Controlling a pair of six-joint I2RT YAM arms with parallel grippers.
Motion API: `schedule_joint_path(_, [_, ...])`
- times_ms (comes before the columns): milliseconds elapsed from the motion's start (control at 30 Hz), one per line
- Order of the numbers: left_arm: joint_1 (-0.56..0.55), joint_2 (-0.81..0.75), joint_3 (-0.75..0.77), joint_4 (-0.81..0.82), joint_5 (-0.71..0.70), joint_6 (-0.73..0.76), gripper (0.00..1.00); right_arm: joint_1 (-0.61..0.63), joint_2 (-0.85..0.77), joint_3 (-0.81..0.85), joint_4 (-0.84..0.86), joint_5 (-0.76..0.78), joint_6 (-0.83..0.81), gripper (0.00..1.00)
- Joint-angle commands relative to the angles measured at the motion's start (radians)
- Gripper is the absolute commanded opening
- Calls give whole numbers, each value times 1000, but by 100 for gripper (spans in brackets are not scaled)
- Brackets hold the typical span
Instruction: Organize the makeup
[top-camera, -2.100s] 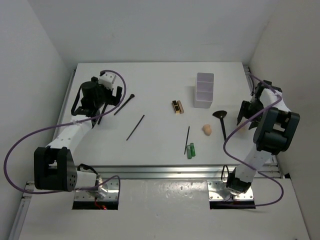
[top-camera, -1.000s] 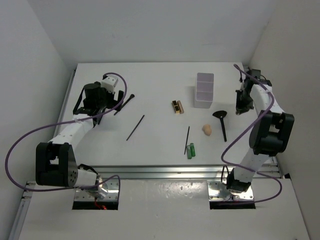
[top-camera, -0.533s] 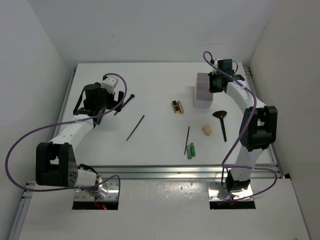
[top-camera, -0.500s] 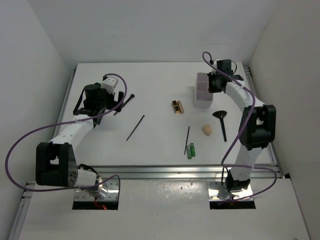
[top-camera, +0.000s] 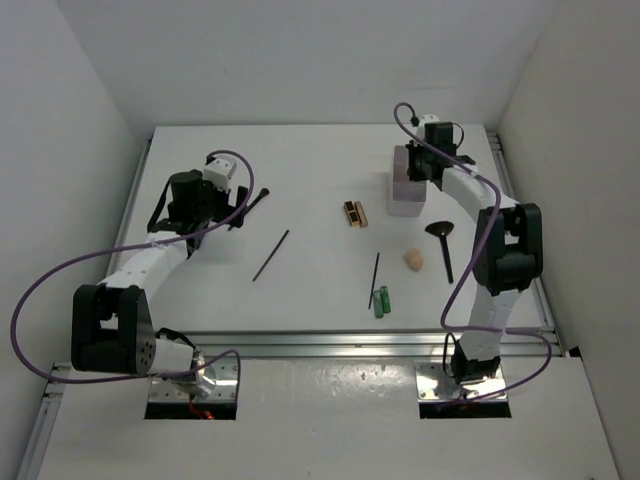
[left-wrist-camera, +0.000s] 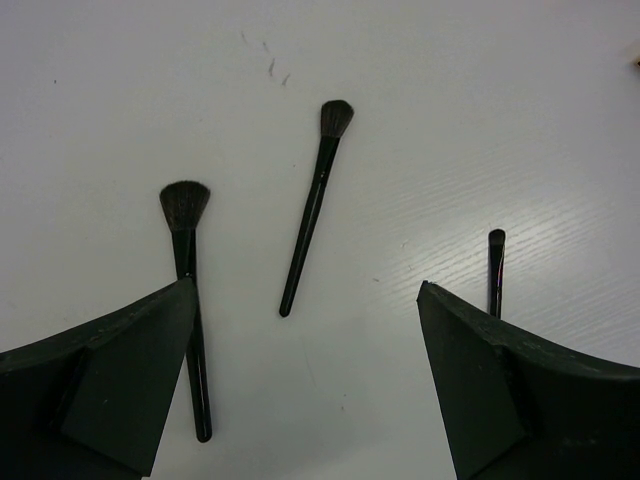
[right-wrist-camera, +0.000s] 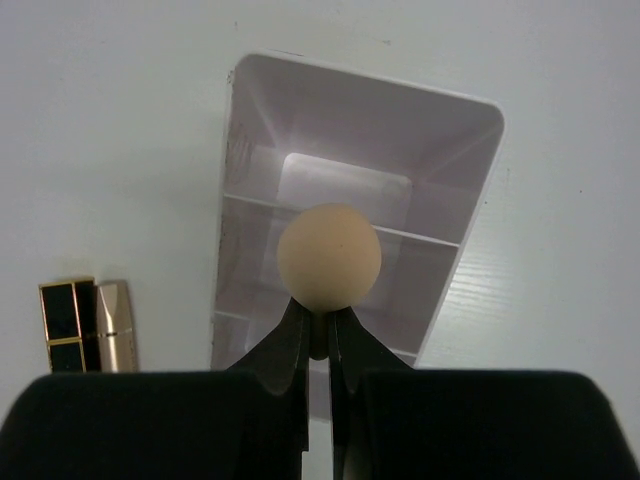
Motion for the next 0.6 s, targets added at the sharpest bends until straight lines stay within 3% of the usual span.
schedule_joint_path(0, [-1, -35, -11, 23, 10, -11, 99, 9, 48, 11, 49, 12, -7, 0])
schedule_joint_path(233, [-1, -44, -20, 23, 10, -11, 99, 10, 63, -48, 89, 38, -8, 4])
schedule_joint_path(333, [-1, -44, -29, 32, 10, -11, 99, 13, 71, -48, 80, 52, -11, 22])
schedule_joint_path(367, [-1, -44, -29, 32, 10, -11, 99, 12, 71, -47, 77, 54, -14, 35])
schedule_joint_path(467, [-1, -44, -29, 32, 10, -11, 99, 19, 63, -42, 51, 54, -31, 51])
schedule_joint_path(567, [-1, -44, -29, 32, 10, -11, 99, 26, 39, -45, 29, 51, -47, 61])
